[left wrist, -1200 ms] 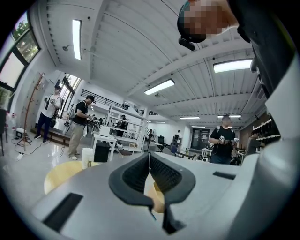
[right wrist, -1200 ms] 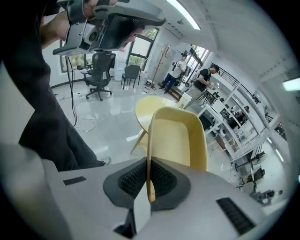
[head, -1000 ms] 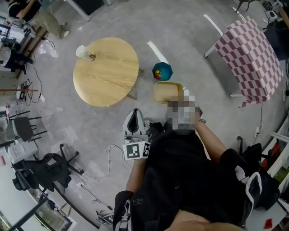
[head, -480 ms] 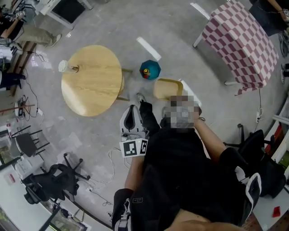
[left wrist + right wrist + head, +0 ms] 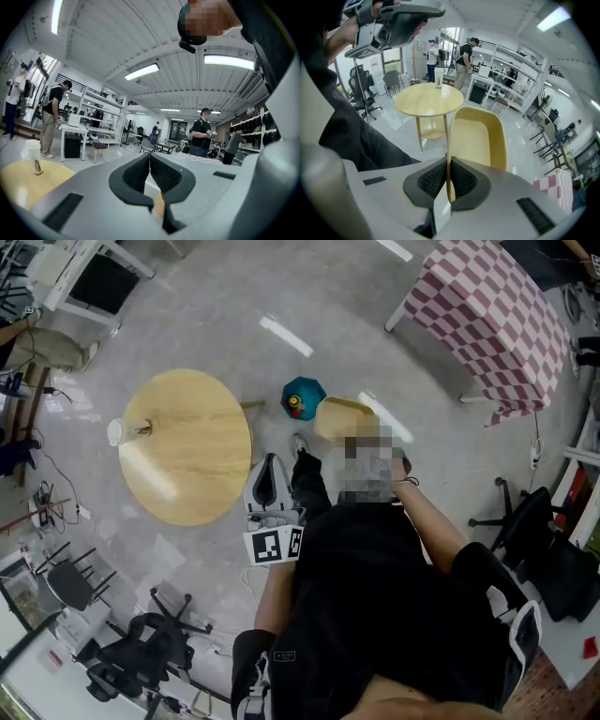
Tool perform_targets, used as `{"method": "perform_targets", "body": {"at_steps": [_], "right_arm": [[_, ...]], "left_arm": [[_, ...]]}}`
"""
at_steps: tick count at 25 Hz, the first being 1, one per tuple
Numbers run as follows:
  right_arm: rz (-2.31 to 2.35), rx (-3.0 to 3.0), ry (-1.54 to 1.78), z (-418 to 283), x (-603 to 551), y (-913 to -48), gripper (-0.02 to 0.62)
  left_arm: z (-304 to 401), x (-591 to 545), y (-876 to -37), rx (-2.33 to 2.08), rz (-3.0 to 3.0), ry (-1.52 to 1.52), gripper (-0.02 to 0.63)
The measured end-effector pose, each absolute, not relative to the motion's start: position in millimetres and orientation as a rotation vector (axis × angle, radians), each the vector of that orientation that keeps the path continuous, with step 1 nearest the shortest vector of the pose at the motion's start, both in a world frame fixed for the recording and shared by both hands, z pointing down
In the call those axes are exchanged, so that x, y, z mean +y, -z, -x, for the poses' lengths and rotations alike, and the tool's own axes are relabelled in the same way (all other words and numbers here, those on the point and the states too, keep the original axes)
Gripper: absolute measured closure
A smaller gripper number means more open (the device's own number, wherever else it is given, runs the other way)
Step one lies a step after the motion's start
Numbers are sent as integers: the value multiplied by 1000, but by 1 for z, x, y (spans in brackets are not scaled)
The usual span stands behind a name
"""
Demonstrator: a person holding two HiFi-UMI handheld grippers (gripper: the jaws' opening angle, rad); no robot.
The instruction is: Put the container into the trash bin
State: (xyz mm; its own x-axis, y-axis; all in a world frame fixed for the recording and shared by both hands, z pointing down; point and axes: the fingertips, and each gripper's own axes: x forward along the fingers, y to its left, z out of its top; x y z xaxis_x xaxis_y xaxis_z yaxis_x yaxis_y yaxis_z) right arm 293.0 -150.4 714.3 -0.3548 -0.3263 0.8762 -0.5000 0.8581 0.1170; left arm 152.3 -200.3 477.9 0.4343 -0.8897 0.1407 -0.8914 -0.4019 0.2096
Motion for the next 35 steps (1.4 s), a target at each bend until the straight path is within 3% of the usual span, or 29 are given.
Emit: {"method": "perform_targets", "body": {"at_steps": [13,21,28,29,31,35], "right_arm": [[-639,-1886,-604,-248,-268,-870,560],[-723,-1805,-919,-226,-302,-983,558],[-797,-1755,-995,-216,-323,-1042,557],[-815,-1749,-993,-217,-327,-1047,543],[-844,-1732,-993,-219,-332,-1055,449],[-888,-1700,-1017,-222,-337,-1058,439]], "left_arm": [[-138,-329,-540,-1400,-2425,-66,592],[-129,-361,-585,-1386,-2404,-73,592],[-117,-366,-623,-1361,-2347,-115,592],[-116,-365,-627,-1356,-2344,-121,592],[-113,-365,-632,-1350,-2338,-127,592],[-107,-369,-634,-1347,-2333,-124,592]]}}
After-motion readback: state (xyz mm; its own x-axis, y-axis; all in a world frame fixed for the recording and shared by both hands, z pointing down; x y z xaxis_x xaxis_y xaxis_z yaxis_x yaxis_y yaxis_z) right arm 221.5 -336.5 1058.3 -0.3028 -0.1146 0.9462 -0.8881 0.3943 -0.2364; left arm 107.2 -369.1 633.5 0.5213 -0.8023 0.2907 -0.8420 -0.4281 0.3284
